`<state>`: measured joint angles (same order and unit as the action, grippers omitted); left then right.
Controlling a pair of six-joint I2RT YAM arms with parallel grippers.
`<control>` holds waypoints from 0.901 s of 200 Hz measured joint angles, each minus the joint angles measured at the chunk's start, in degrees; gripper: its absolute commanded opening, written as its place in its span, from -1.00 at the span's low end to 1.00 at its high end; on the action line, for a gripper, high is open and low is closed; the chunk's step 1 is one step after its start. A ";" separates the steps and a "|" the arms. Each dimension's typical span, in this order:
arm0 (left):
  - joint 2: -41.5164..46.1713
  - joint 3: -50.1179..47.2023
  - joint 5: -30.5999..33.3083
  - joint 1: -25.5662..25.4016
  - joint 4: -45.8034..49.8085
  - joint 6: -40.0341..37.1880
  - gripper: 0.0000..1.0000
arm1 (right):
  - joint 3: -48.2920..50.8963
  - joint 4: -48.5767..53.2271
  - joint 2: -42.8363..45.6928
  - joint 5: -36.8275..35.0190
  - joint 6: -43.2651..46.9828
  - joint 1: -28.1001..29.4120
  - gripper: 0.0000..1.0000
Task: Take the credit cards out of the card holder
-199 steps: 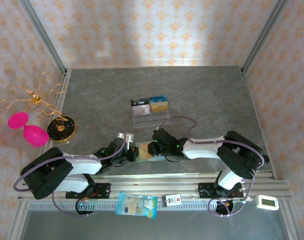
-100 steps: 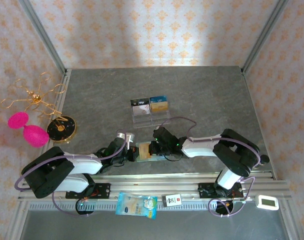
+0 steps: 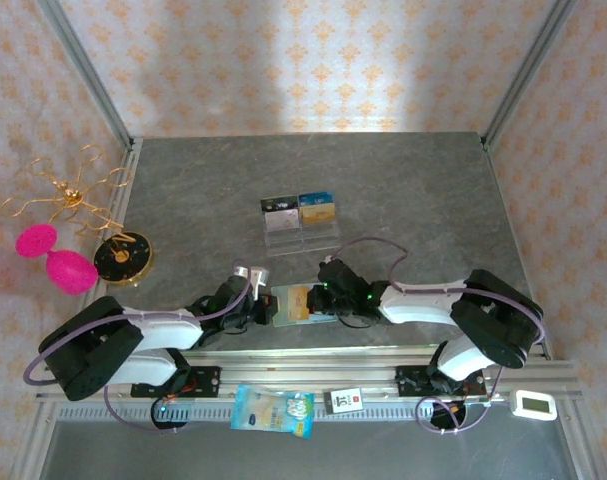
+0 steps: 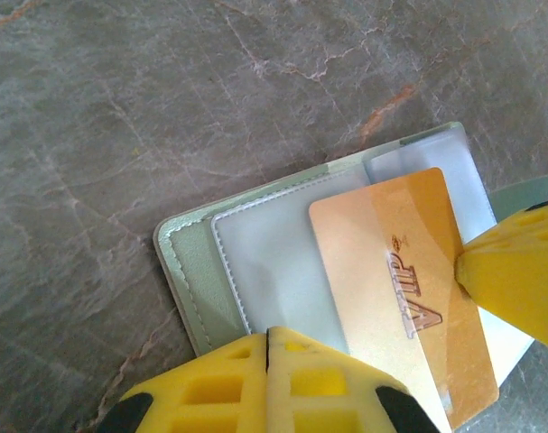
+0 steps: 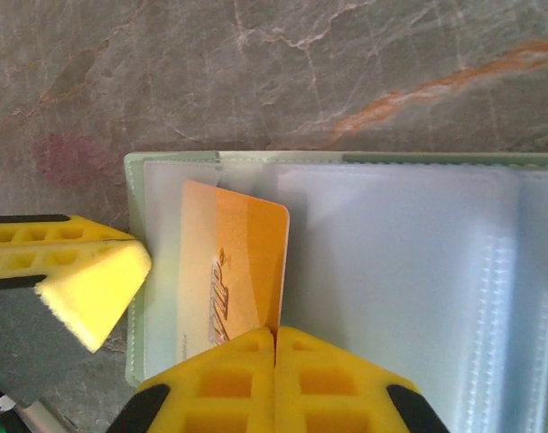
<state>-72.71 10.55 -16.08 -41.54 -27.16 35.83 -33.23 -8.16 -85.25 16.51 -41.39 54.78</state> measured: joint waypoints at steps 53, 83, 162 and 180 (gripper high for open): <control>7.76 3.52 0.68 -3.04 7.69 -0.61 -1.00 | 0.63 -0.42 0.00 0.00 0.02 0.00 -1.00; 1.64 6.27 0.26 -4.22 6.69 -1.20 -1.00 | 0.87 -0.68 0.00 0.00 0.02 0.00 -1.00; -4.61 6.14 -0.48 -4.22 3.65 -1.22 -1.00 | 2.36 -3.50 -0.04 1.88 0.24 -1.40 -0.65; -5.29 6.27 -0.90 -4.22 3.02 -1.22 -1.00 | 2.38 -4.35 -0.50 2.69 0.26 -1.90 -0.65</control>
<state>-78.00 16.82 -16.97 -45.76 -24.14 34.61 -30.85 -12.51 -85.76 19.20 -41.12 52.88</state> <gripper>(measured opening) 0.043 0.179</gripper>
